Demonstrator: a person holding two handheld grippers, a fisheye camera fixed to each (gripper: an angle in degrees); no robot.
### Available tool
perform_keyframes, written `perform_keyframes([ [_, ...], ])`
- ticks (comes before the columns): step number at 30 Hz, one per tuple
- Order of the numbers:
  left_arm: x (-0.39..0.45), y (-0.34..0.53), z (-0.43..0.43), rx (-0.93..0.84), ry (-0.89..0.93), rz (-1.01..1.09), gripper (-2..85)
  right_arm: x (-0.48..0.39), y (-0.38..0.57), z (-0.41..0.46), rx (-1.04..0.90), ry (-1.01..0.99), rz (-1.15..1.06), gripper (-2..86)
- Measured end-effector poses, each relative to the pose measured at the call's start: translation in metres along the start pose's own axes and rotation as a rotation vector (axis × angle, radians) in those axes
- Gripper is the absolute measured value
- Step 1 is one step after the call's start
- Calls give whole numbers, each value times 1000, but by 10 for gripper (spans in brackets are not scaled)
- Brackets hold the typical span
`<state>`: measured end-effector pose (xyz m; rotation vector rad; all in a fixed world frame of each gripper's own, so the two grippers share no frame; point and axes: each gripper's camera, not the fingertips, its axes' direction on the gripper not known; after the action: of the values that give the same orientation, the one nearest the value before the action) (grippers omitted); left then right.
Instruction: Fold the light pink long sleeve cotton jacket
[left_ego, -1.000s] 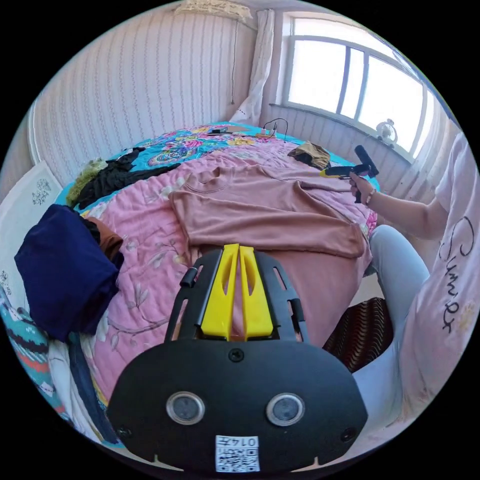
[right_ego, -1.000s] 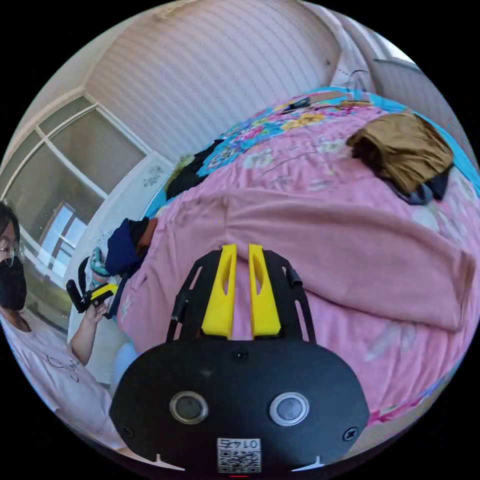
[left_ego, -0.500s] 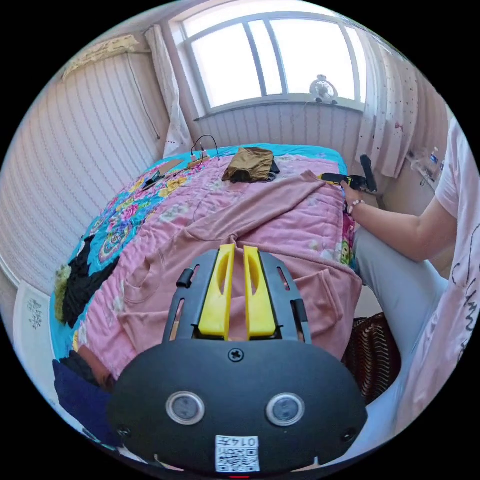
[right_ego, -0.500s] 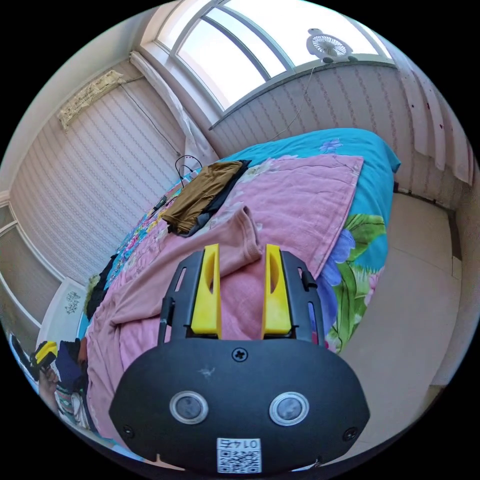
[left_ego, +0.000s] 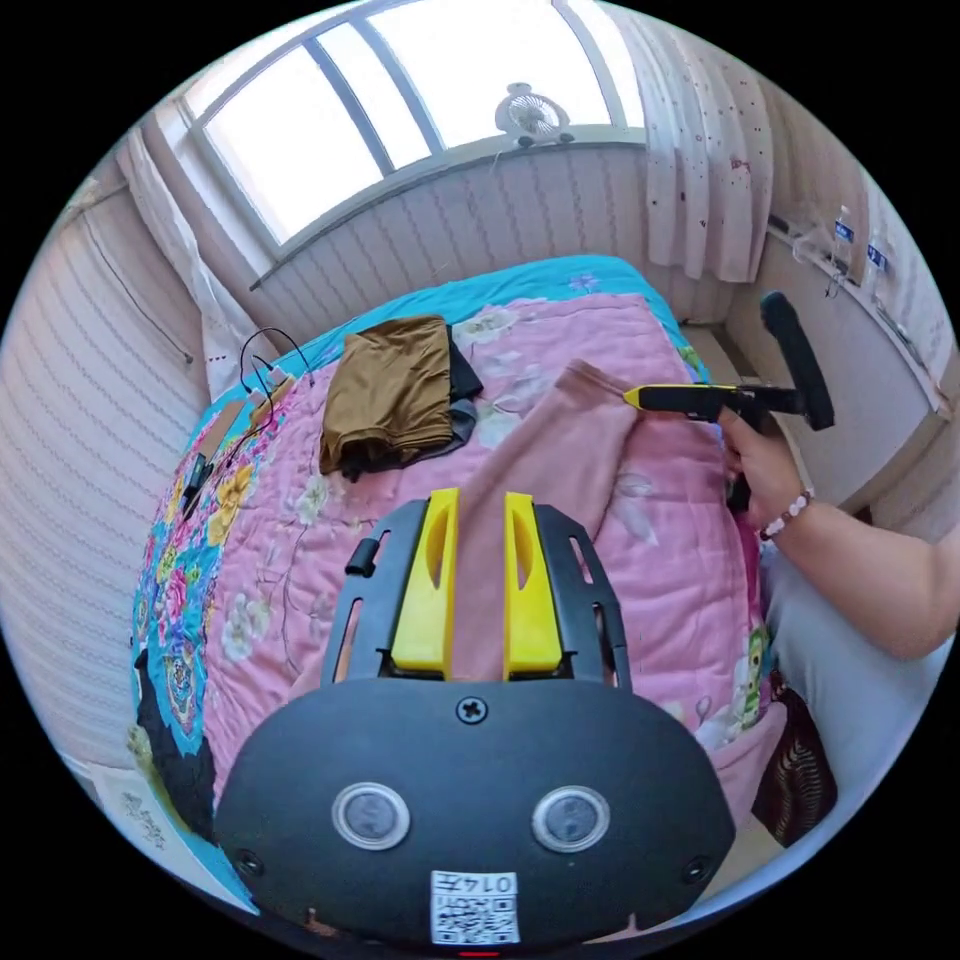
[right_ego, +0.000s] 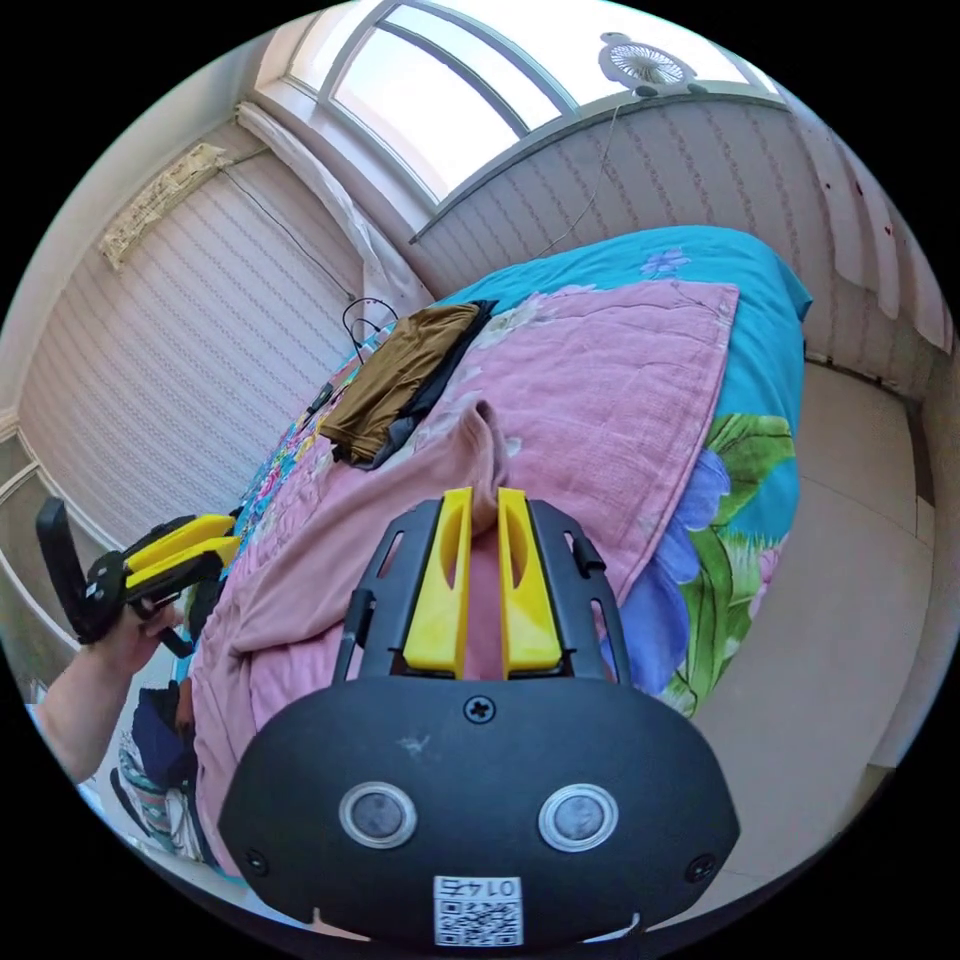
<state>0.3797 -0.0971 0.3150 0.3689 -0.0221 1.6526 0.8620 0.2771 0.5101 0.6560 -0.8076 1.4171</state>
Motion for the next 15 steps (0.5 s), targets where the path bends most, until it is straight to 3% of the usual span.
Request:
perform_keyframes([
  [9,-12,-53,102,-231,60,-40,71,6,4,-25,-6,-168,79,30],
  [15,-10,-45,101,-200,80,-5,3,-8,26,-45,-12,-239,47,25],
])
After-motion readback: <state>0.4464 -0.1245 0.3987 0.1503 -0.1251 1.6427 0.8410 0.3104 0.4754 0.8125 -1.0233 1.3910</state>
